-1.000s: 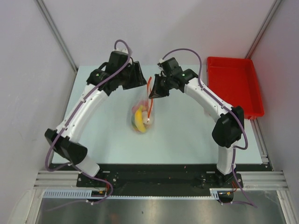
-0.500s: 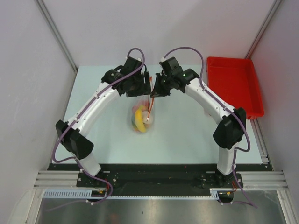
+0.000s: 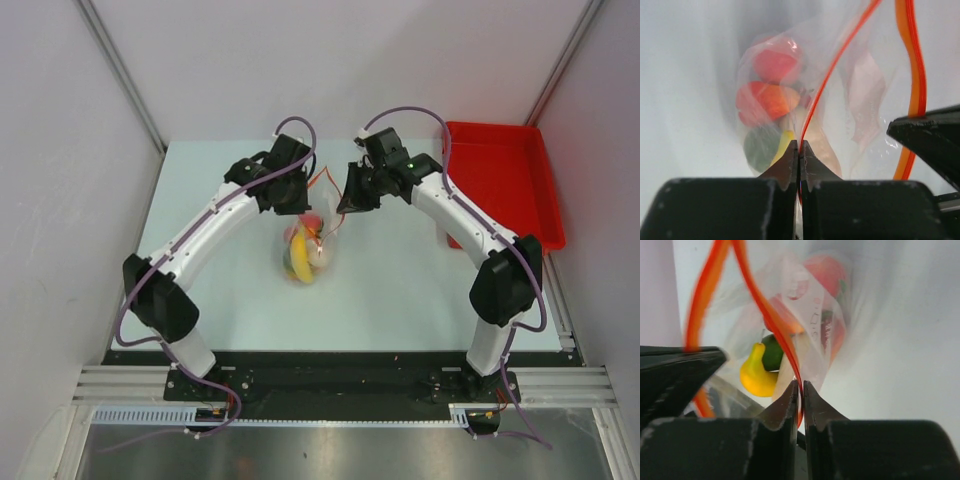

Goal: Open the zip-top bag and remove the fake food

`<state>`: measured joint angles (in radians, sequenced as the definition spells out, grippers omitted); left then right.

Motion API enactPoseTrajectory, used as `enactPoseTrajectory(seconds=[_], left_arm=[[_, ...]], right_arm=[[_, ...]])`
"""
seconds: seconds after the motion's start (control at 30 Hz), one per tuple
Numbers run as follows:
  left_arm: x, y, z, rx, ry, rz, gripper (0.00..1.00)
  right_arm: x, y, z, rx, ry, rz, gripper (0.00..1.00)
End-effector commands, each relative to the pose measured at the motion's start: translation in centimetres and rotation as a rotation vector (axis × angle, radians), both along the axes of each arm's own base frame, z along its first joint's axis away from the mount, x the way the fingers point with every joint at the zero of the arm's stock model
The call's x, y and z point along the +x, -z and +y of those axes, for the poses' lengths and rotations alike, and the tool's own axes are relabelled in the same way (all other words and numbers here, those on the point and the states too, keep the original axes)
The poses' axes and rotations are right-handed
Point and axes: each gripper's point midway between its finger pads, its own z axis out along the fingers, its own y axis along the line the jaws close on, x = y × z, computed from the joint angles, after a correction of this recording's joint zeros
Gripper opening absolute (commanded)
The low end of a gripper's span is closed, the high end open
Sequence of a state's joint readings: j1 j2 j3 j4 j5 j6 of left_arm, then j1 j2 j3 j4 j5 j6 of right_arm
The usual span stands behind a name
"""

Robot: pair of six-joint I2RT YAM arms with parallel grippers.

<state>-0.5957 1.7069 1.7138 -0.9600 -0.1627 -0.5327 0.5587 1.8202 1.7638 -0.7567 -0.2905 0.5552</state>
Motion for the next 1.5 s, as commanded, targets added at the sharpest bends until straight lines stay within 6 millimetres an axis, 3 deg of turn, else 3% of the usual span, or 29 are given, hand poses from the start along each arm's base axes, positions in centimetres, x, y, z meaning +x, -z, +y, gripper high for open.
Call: enactPoseTrajectory(seconds=[0.0,0.23,0.3,0.33,0.43,0.47,0.57,0.7,0.77,0.8,0.87,0.9,0.97,1.1,1.3,1.33,1.47], left_arm=[[-1.4,-5.9,2.2,-0.036,-0.028,-0.151,0.00],[-4.5,-7.6,6.3,-0.026,-0.119,-0.225,0.00],[-5.1,-6.2,6.2,-0.030,-0.101,-0.197,0.00],[-5.1,-5.4,5.7,-0.047,-0.084,-0.189,0.00],[-5.2,-3.8,3.3,-0.134,-0.024,-0.150,0.00],[-5.1,-3.6,2.8,-0.160,-0.023,-0.144,0.00],[-4.6,-3.0,1.7,-0.212,-0.023,-0.148,0.00],[-4.2,-3.3,1.4,-0.222,-0.026,-0.153,0.00],[-4.1,-3.8,1.4,-0.229,-0.028,-0.169,0.00],[-4.1,-4.1,1.3,-0.236,-0.027,-0.177,0.00],[-4.1,-4.3,1.3,-0.241,-0.027,-0.181,0.00],[-4.1,-4.3,1.3,-0.241,-0.029,-0.180,0.00],[-4.4,-4.3,1.5,-0.237,-0.034,-0.178,0.00],[-4.7,-4.0,2.2,-0.226,-0.049,-0.181,0.00],[-5.2,-3.5,1.8,-0.258,-0.046,-0.165,0.00],[-5.2,-3.4,1.8,-0.258,-0.047,-0.161,0.00],[-5.3,-3.5,1.8,-0.262,-0.045,-0.164,0.00]], right_arm=[[0.0,-1.0,-1.9,-0.063,-0.105,-0.135,0.14],[1.0,2.0,-4.6,-0.252,-0.128,-0.171,0.19],[0.9,2.7,-4.4,-0.256,-0.137,-0.149,0.20],[0.9,2.0,-3.9,-0.235,-0.144,-0.153,0.23],[-0.5,-0.1,-2.6,-0.188,-0.176,-0.132,0.41],[-1.2,-2.3,-1.8,-0.165,-0.194,-0.150,0.49],[-2.9,-5.9,-0.7,-0.090,-0.198,-0.141,0.59],[-4.6,-8.5,0.3,-0.036,-0.172,-0.150,0.57],[-5.4,-9.9,2.3,0.068,-0.163,-0.145,0.46],[-6.4,-8.0,3.2,0.066,-0.173,-0.097,0.42],[-6.7,-7.9,5.2,0.140,-0.173,-0.079,0.38],[-7.3,-6.6,6.1,0.136,-0.183,-0.062,0.38],[-6.8,-5.7,7.3,0.158,-0.163,-0.077,0.37],[-6.3,-2.0,8.1,0.174,-0.136,0.026,0.36],[-5.9,0.8,10.0,0.234,-0.137,0.060,0.45],[-6.0,1.1,10.4,0.245,-0.146,0.066,0.51],[-7.0,2.5,11.8,0.258,-0.170,0.120,0.53]])
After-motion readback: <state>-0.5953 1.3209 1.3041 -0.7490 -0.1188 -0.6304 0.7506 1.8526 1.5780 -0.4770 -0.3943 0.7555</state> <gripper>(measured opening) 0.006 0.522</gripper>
